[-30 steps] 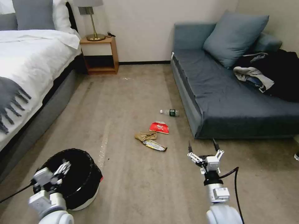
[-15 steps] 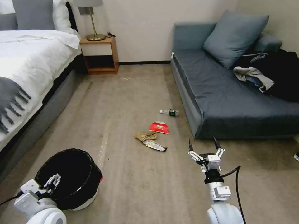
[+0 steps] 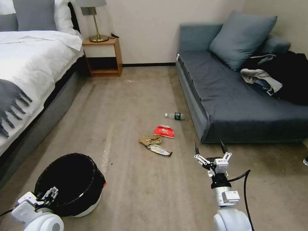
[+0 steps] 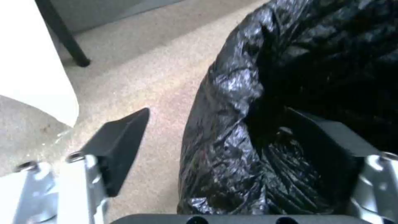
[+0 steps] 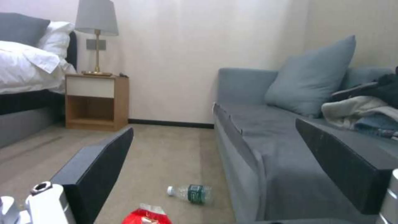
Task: Pick up the trash bin, then pick up the garbage on the floor and place it into the trash bin.
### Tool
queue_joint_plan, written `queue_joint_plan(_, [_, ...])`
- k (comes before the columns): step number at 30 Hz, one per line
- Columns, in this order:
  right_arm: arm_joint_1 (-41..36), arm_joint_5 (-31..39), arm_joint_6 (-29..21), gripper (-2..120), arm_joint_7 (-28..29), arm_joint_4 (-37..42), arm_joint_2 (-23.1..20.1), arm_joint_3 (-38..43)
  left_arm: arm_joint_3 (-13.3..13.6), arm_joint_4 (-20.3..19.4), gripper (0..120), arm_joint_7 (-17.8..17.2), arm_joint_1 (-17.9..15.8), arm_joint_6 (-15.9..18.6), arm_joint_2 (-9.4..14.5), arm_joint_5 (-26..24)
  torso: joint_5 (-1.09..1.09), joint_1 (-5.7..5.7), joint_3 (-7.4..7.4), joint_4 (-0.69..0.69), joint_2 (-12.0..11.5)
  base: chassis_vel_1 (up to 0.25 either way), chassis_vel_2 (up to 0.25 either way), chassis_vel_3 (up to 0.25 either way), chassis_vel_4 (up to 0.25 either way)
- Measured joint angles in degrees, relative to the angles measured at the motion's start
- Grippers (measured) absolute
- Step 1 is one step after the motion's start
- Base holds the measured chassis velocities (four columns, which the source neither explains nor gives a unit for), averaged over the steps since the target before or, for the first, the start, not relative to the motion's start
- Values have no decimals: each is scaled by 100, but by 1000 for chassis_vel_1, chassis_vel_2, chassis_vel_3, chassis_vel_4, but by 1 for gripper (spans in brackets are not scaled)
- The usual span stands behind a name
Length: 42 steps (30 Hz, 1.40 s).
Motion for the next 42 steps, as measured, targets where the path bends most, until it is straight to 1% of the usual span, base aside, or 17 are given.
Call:
queue_joint_plan(3, [-7, 3, -8, 100, 4, 8, 6, -3, 38, 60, 69, 20, -22, -79, -11, 7, 0, 0, 0, 0, 0, 0, 0, 0, 0])
queue_joint_plan(4, [-7, 3, -8, 100, 4, 8, 6, -3, 38, 60, 69, 20, -22, -79, -11, 7, 0, 0, 0, 0, 0, 0, 0, 0, 0])
queue_joint_plan(7, [-12, 10, -9, 100, 9, 11, 0, -2, 69, 78, 54, 36, -42, -103, -23, 26, 0, 0, 0, 0, 0, 0, 0, 0, 0])
queue_joint_plan(8, [-12, 10, -9, 100, 9, 11, 0, -2, 69, 78, 54, 36, -42, -103, -23, 26, 0, 0, 0, 0, 0, 0, 0, 0, 0])
queue_joint_plan(12, [0, 16, -15, 100, 18, 11, -3, -1, 73, 146, 37, 54, -77, -134, -20, 61, 0, 0, 0, 0, 0, 0, 0, 0, 0])
queue_joint_plan(13, [0, 16, -15, 100, 18, 11, -3, -1, 73, 146, 37, 54, -77, -134, -20, 61, 0, 0, 0, 0, 0, 0, 0, 0, 0])
queue_joint_plan(16, [21, 18, -20, 100, 25, -2, -2, -3, 78, 185, 27, 60, -88, -152, -17, 86, 0, 0, 0, 0, 0, 0, 0, 0, 0])
queue_joint_plan(19, [82, 61, -91, 100, 20, -20, 5, -30, 96, 225, 11, 97, -116, -181, 2, 148, 0, 0, 0, 0, 0, 0, 0, 0, 0])
queue_joint_plan(21, [98, 133, -136, 100, 5, -12, -5, -53, 105, 227, 7, 135, -125, -213, 8, 184, 0, 0, 0, -1, 0, 0, 0, 0, 0])
queue_joint_plan(27, [131, 786, -360, 100, -78, 151, -146, -200, 140, 105, 7, 305, -103, -271, 48, 496, 0, 0, 0, 0, 0, 0, 0, 0, 0])
queue_joint_plan(30, [150, 893, -493, 100, 103, 198, -244, -307, 226, -17, 7, 556, -34, -295, 157, 1096, 0, 0, 0, 0, 0, 0, 0, 0, 0])
queue_joint_plan(31, [150, 893, -493, 100, 103, 198, -244, -307, 226, -17, 7, 556, -34, -295, 157, 1096, 0, 0, 0, 0, 0, 0, 0, 0, 0])
queue_joint_plan(34, [131, 700, -208, 100, -325, 52, -237, -113, 289, 59, 7, 964, 25, -483, 362, 2206, 1, 0, 0, 1, 0, 0, 0, 0, 0])
queue_joint_plan(35, [66, 741, 20, 100, -599, 37, -238, -78, 288, 129, 7, 1239, 35, -566, 453, 2650, 0, 0, 0, 0, 0, 0, 0, 0, 0])
queue_joint_plan(36, [66, 741, 20, 100, -599, 37, -238, -78, 288, 129, 7, 1239, 35, -566, 453, 2650, 0, 0, 0, 0, 0, 0, 0, 0, 0])
queue_joint_plan(39, [-57, 747, 305, 100, -890, 61, -258, -70, 231, 174, 7, 1861, 42, -545, 602, 3252, -1, 0, 0, 0, 0, 0, 0, 0, 0])
queue_joint_plan(42, [-8, 732, 402, 100, -824, -9, -266, -62, 199, 174, 7, 2138, -26, -479, 635, 3438, 0, 0, 0, 0, 0, 0, 0, 0, 0])
